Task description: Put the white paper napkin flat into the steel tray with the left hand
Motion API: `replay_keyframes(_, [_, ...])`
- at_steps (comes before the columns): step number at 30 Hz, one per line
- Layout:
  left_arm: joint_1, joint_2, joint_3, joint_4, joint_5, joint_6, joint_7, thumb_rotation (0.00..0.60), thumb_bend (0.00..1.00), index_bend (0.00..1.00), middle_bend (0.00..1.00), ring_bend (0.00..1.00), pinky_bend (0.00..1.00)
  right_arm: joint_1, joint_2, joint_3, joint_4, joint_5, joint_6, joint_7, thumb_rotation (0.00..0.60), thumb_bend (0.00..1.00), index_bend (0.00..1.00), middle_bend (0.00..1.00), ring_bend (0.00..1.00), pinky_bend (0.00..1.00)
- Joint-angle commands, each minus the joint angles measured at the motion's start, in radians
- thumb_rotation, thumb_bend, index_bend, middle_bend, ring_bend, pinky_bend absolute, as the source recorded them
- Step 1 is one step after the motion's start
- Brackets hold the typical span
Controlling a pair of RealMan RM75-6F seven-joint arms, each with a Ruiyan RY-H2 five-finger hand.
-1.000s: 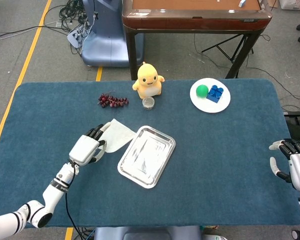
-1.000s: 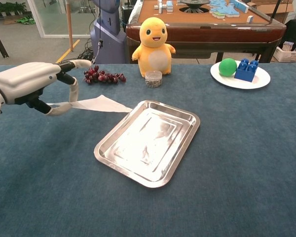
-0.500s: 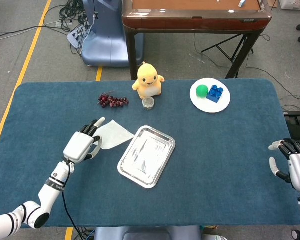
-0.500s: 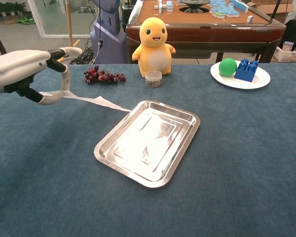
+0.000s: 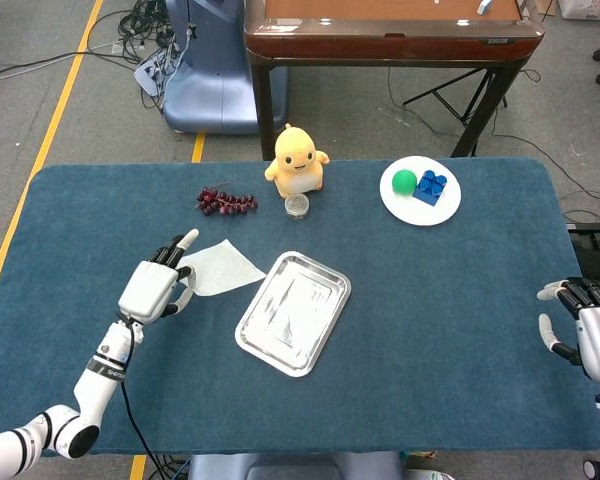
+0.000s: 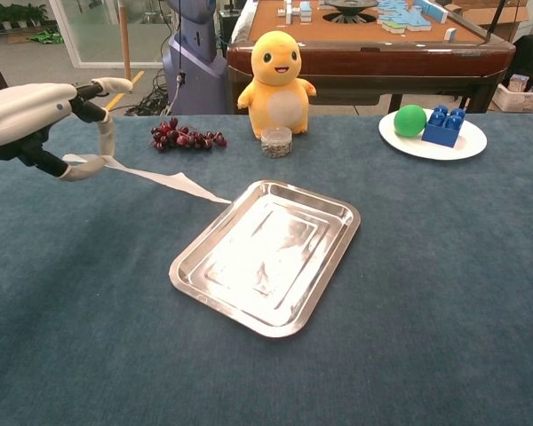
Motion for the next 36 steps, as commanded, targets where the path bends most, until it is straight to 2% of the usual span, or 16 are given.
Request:
replay_keyframes(1, [0.008, -0.006, -0.005, -0.019, -0.015, 0.007, 0.013, 0.600, 0.63, 0.69, 0.03, 0.00, 0.20, 0.000, 0.001, 0.000, 0.000, -0.001, 0.000, 0.001, 0.600, 0.45, 0.41, 0.37, 0.22, 0.20])
replay_keyframes(12, [0.029, -0.014, -0.001, -0.104, -0.009, 0.041, 0.029, 0.600, 0.67, 0.70, 0.06, 0.00, 0.21, -0.002, 0.003, 0.000, -0.001, -0.002, 0.003, 0.007, 0.600, 0.45, 0.41, 0.37, 0.22, 0.20])
replay_keyframes(19, [0.046, -0.033, 0.034, -0.147, 0.040, 0.073, 0.075, 0.600, 0.68, 0.70, 0.07, 0.00, 0.21, -0.005, 0.006, 0.000, -0.002, -0.005, 0.011, 0.012, 0.600, 0.45, 0.41, 0.37, 0.22, 0.20])
replay_keyframes(28, [0.075, -0.109, 0.081, -0.100, 0.154, 0.167, 0.184, 0.600, 0.69, 0.70, 0.08, 0.00, 0.22, -0.015, 0.020, -0.002, -0.006, -0.018, 0.030, 0.038, 0.600, 0.44, 0.41, 0.37, 0.22, 0.20])
replay_keyframes(36, [0.067, -0.103, 0.104, -0.063, 0.194, 0.137, 0.093, 0.600, 0.69, 0.70, 0.08, 0.00, 0.22, -0.031, 0.028, -0.003, -0.013, -0.032, 0.062, 0.040, 0.600, 0.44, 0.41, 0.37, 0.22, 0.20])
